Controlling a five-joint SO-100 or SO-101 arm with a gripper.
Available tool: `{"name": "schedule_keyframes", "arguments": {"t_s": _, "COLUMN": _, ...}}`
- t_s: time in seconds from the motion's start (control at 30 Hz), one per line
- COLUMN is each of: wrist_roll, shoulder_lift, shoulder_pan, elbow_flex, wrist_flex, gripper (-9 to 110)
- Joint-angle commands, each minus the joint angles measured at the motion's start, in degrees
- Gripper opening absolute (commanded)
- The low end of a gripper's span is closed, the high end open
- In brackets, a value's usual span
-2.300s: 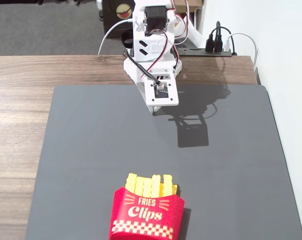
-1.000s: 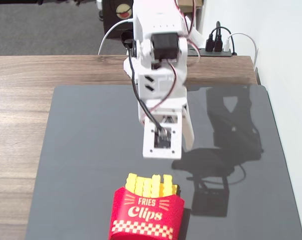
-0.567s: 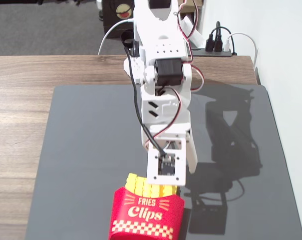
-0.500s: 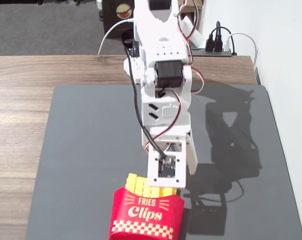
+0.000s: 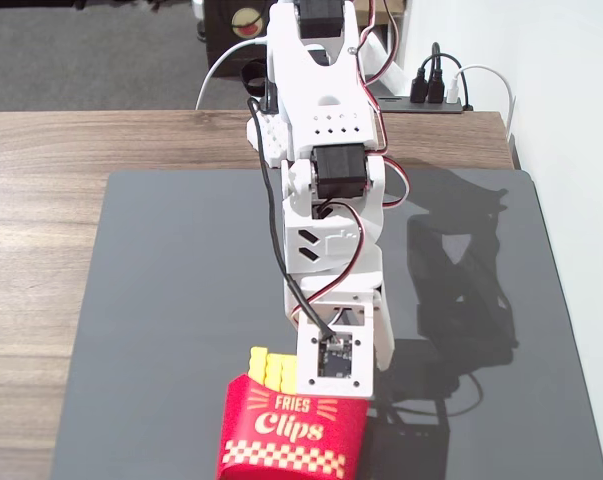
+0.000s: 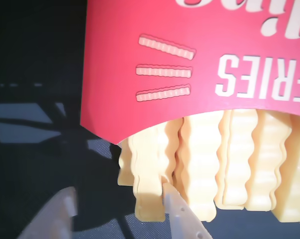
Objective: Grab a fry
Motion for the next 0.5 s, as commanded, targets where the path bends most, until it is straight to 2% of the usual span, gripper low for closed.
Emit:
{"name": "schedule_keyframes", "arguments": {"t_s": 0.0, "wrist_roll": 0.6, "shoulder_lift": 0.3, "shoulder_pan": -0.6, "elbow_flex": -2.8, "wrist_flex": -0.8, "gripper": 16}}
{"name": "schedule_keyframes", "arguments": {"t_s": 0.1, "wrist_roll": 1.1, "shoulder_lift": 0.3, "shoulder_pan": -0.7, "elbow_flex": -2.8, "wrist_flex": -1.1, "gripper": 7}}
{"name": "schedule_keyframes", "arguments": {"t_s": 0.23, "wrist_roll": 1.4, "shoulder_lift": 0.3, "shoulder_pan": -0.8, "elbow_flex": -2.8, "wrist_flex": -1.1, "gripper": 2}}
{"name": "schedule_keyframes", "arguments": {"t_s": 0.47, "wrist_roll": 1.6, "shoulder_lift": 0.4, "shoulder_pan": -1.0, "elbow_flex": -2.8, "wrist_flex": -0.5, "gripper": 1}}
